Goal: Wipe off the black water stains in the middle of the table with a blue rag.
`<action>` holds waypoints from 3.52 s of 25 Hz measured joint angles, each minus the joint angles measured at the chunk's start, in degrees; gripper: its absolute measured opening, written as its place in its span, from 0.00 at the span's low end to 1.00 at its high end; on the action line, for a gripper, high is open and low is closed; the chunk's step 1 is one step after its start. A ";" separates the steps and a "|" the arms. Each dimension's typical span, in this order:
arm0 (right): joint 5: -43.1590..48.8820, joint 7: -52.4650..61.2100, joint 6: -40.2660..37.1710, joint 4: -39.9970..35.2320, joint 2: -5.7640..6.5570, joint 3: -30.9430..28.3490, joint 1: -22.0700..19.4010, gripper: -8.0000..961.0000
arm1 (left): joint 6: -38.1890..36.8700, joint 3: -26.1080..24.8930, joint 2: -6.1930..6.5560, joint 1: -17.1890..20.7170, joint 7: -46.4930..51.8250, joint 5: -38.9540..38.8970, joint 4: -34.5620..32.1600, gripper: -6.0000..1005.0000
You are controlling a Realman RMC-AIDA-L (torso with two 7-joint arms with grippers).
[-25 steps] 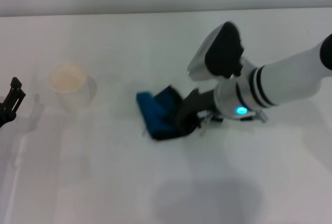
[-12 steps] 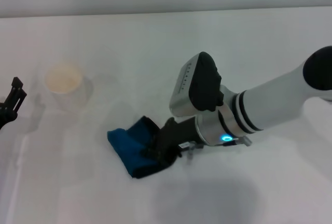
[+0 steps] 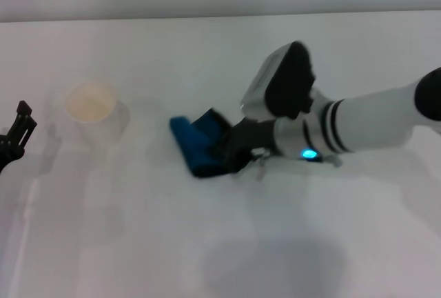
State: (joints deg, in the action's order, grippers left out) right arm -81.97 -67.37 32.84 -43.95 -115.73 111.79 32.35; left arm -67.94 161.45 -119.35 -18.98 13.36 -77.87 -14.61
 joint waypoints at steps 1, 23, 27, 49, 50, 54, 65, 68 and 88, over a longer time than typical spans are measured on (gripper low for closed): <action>0.00 0.00 0.00 0.00 0.00 0.00 0.00 0.07 | 0.00 0.00 0.00 -0.08 0.00 0.00 -0.01 0.89; 6.10 4.03 26.38 2.84 0.12 -10.38 4.36 0.08 | 0.06 0.22 0.16 -0.41 0.00 0.00 0.00 0.89; 7.75 4.24 26.15 2.65 0.73 -14.36 3.91 0.08 | 0.05 0.24 0.17 -0.44 0.00 0.00 0.06 0.89; 28.63 1.75 32.81 -6.01 0.42 -39.62 -1.33 0.10 | -0.01 0.09 0.26 -2.24 0.00 0.04 0.51 0.89; 28.12 1.05 32.99 -6.56 0.28 -39.59 -1.68 0.13 | 0.00 0.09 0.26 -2.42 0.00 0.04 0.52 0.89; 25.34 -0.47 32.93 -7.03 0.23 -39.69 -2.15 0.27 | -0.01 0.09 0.26 -2.72 0.00 0.06 0.55 0.89; -11.83 -20.35 33.72 -5.49 0.50 -51.62 -9.28 0.75 | -1.50 0.10 0.26 -2.74 1.42 -0.02 0.53 0.89; -25.89 -29.22 35.00 -1.67 0.37 -53.03 -11.41 0.84 | -2.74 0.07 0.27 -2.76 3.17 -0.10 0.80 0.89; -56.31 -80.74 35.76 34.72 0.21 -64.20 -12.68 0.91 | -2.54 0.01 0.35 -2.79 6.43 -0.02 2.31 0.89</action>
State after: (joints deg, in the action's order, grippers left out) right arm -138.28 -148.11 68.60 -9.23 -115.52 47.59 19.67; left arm -70.48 161.46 -119.00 -21.77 19.79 -77.89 -12.30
